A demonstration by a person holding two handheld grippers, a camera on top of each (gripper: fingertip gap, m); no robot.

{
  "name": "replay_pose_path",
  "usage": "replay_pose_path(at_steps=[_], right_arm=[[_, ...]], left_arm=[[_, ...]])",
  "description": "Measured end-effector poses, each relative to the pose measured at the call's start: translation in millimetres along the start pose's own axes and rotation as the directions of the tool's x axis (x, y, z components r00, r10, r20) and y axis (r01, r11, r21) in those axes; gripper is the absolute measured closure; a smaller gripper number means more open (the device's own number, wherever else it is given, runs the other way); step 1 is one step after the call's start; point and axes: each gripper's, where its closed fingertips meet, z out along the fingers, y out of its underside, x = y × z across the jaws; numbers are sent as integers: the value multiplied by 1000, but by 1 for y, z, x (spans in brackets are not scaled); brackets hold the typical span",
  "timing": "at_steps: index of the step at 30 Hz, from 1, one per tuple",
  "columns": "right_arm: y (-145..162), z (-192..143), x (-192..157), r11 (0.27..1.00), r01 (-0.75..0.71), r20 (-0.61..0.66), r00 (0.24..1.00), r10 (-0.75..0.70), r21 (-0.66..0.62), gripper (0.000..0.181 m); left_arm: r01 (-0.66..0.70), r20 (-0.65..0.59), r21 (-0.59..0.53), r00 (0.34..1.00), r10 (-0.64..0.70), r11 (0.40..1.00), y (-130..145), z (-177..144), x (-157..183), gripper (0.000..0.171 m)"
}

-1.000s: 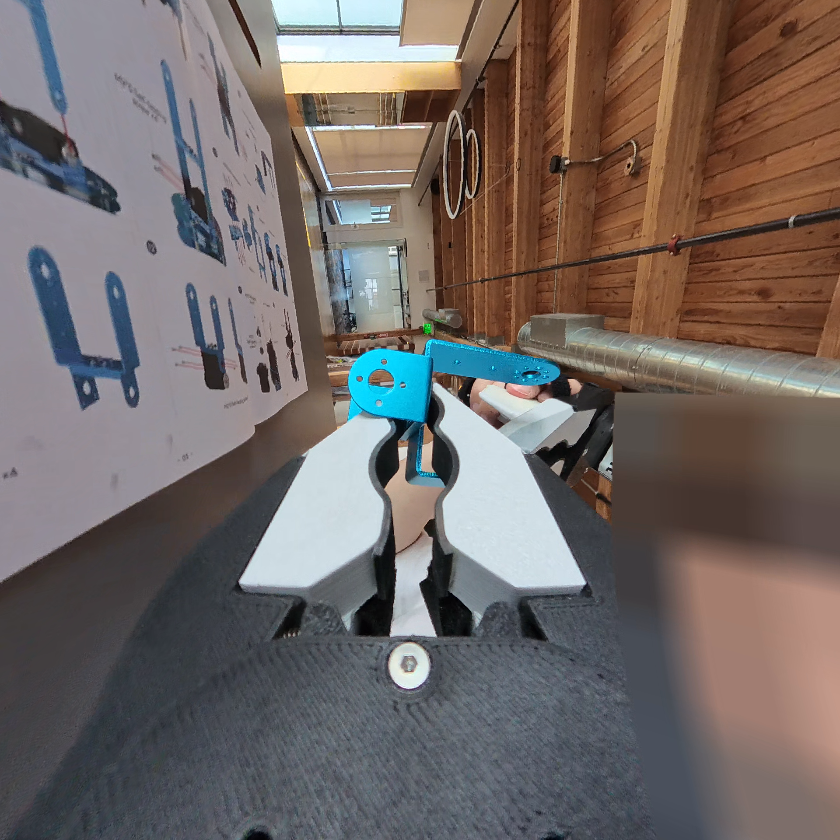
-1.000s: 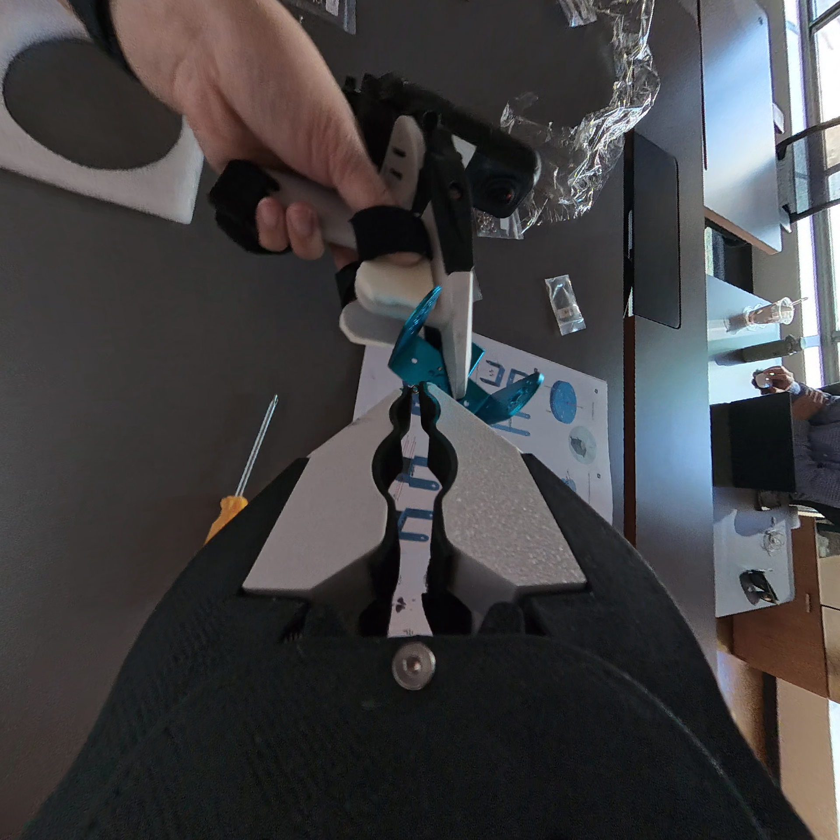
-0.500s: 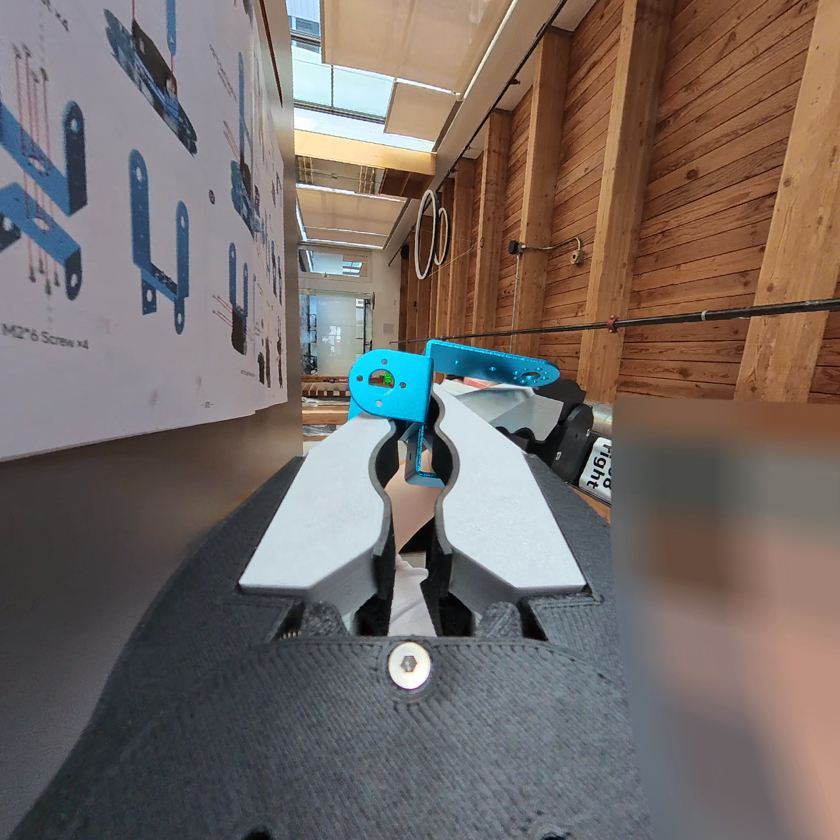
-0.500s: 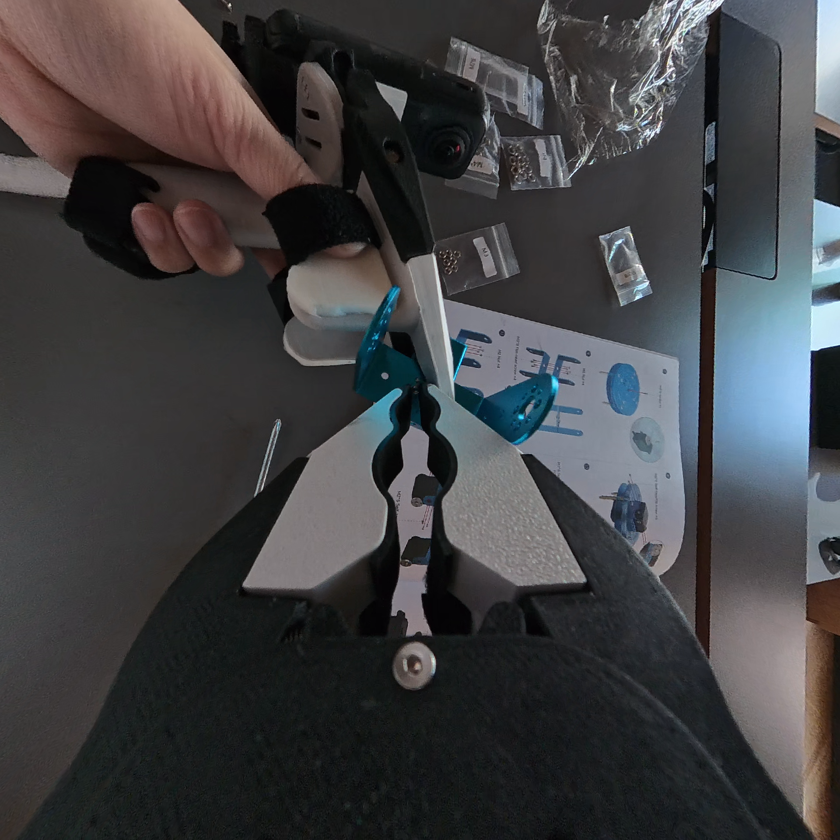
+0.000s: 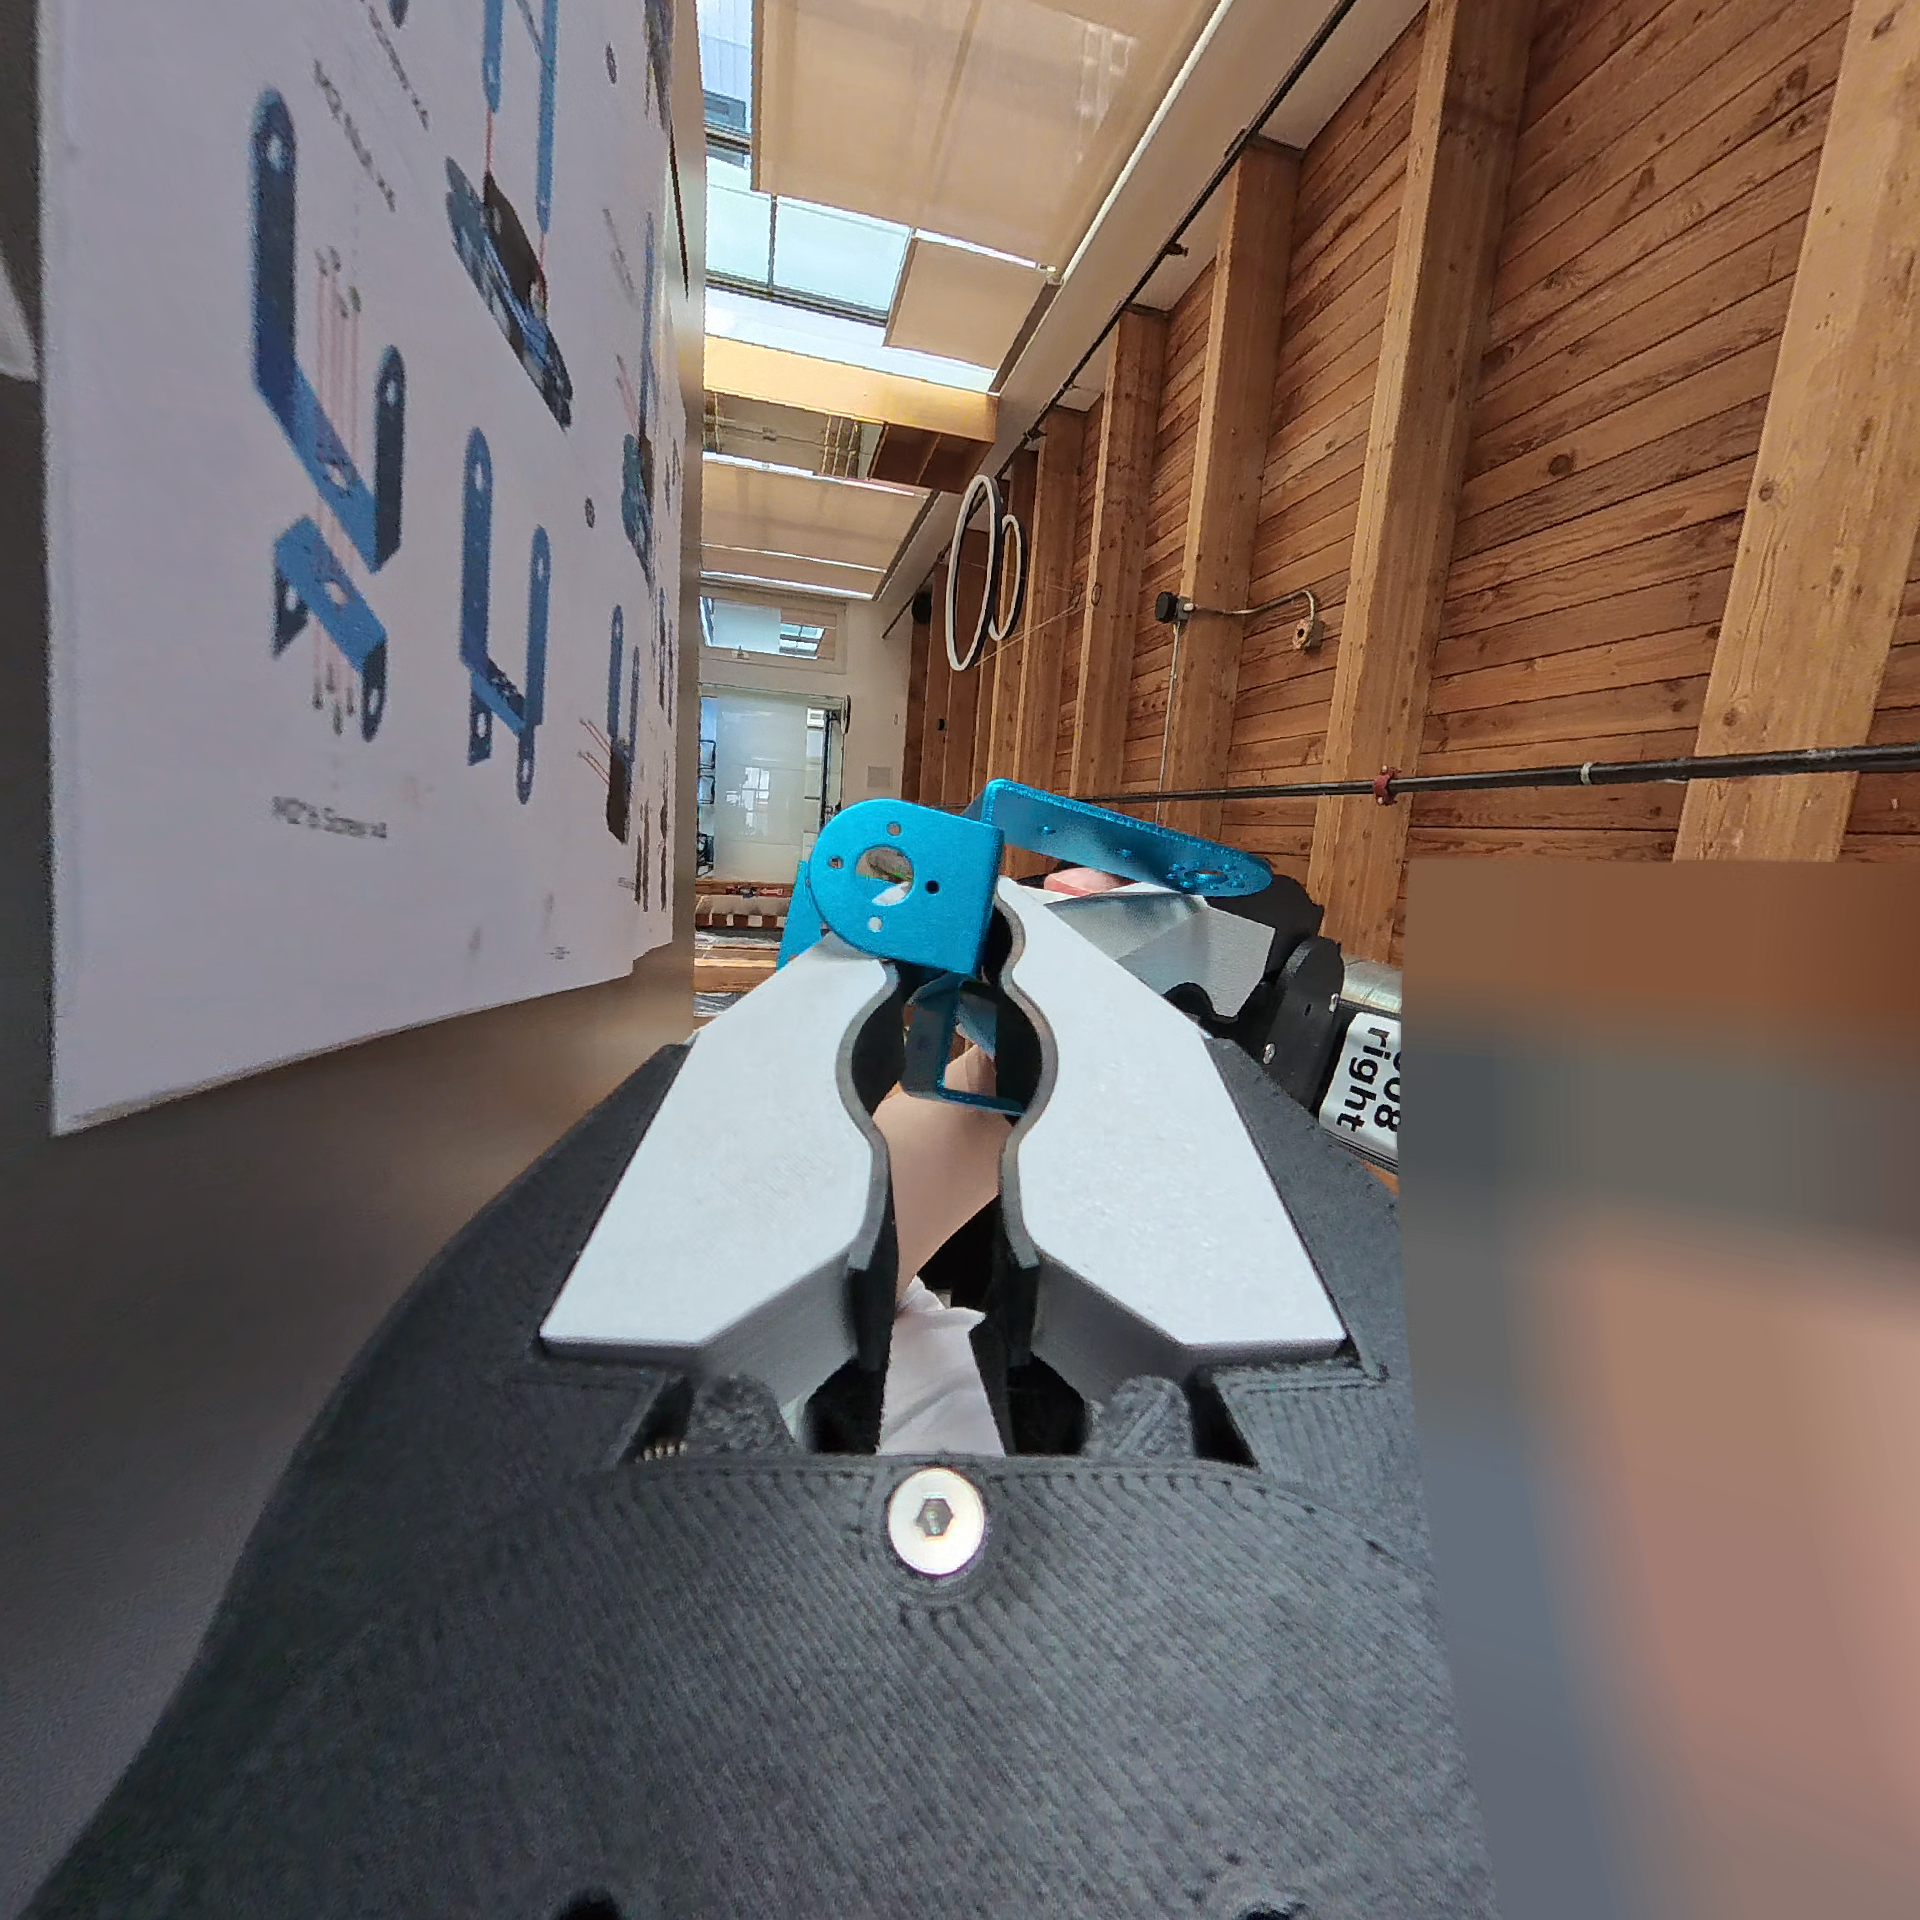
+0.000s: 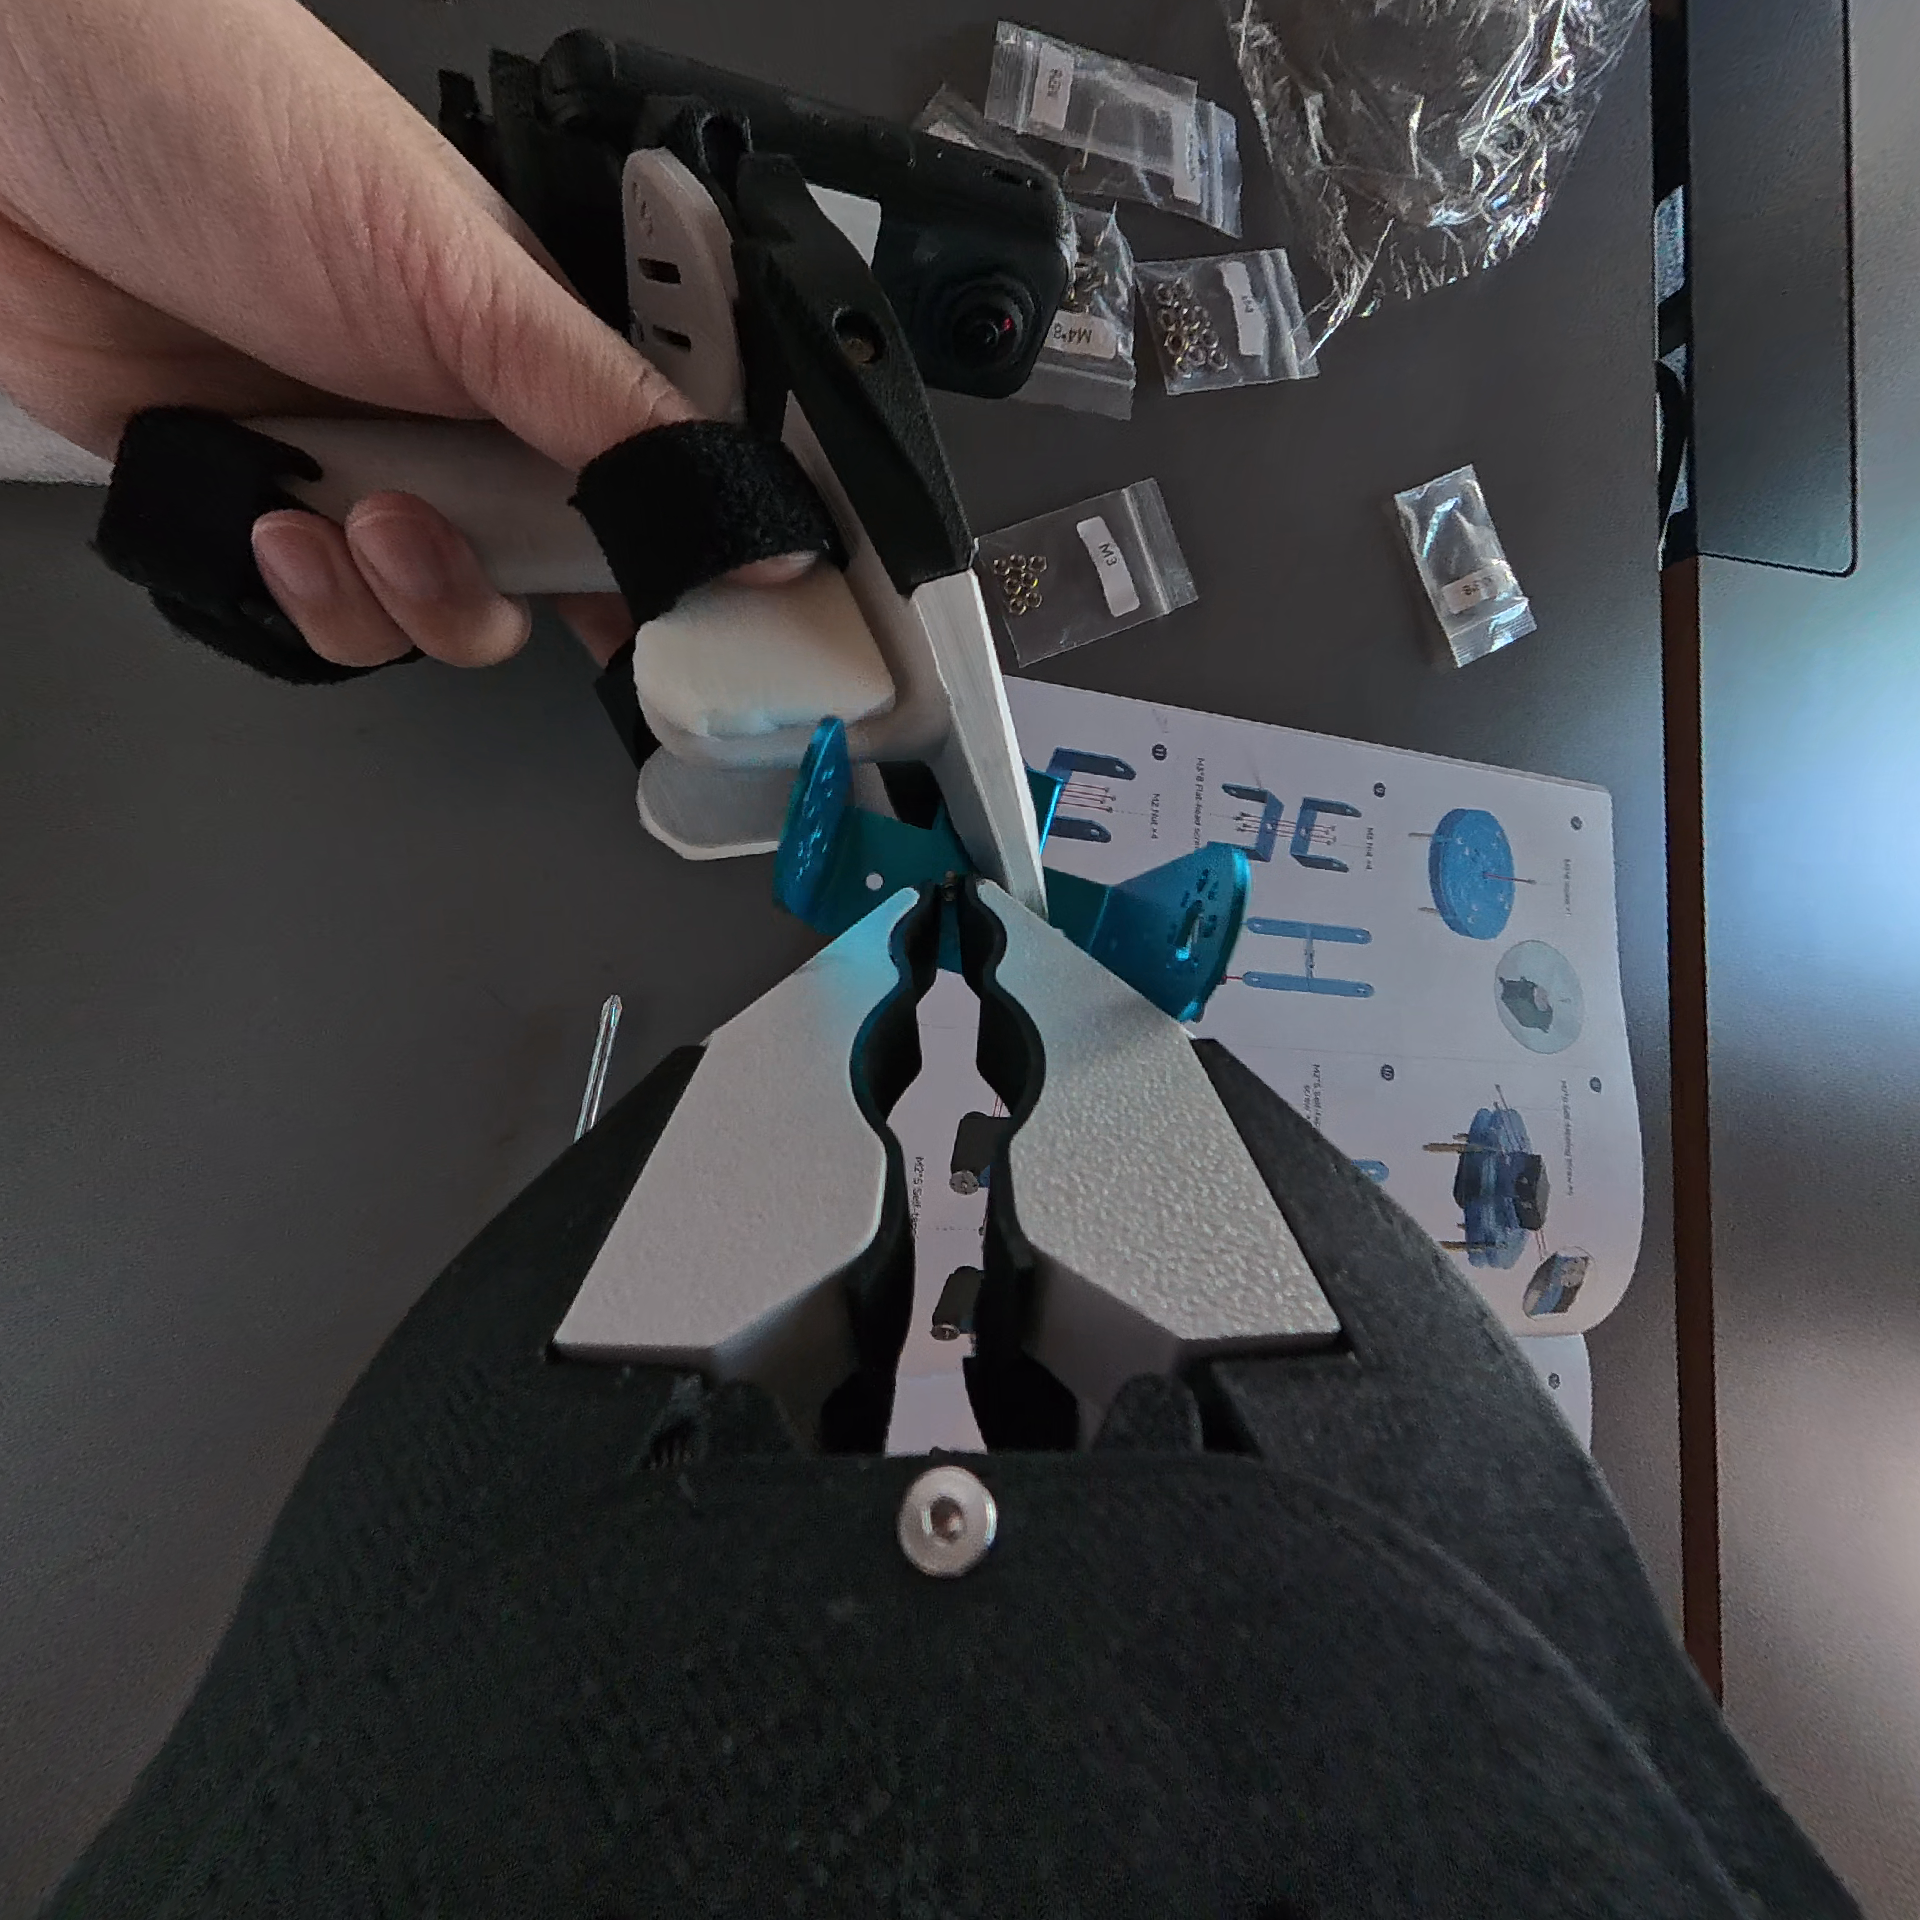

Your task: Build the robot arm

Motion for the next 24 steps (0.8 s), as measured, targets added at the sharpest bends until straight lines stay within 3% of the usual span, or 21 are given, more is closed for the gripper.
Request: replay_pose_path(at_steps=[24], right_arm=[[1, 3, 1, 1000, 9, 11, 1000, -9, 18, 179]], left_arm=[[89, -49, 23, 995, -88, 996, -4, -1, -1, 162]])
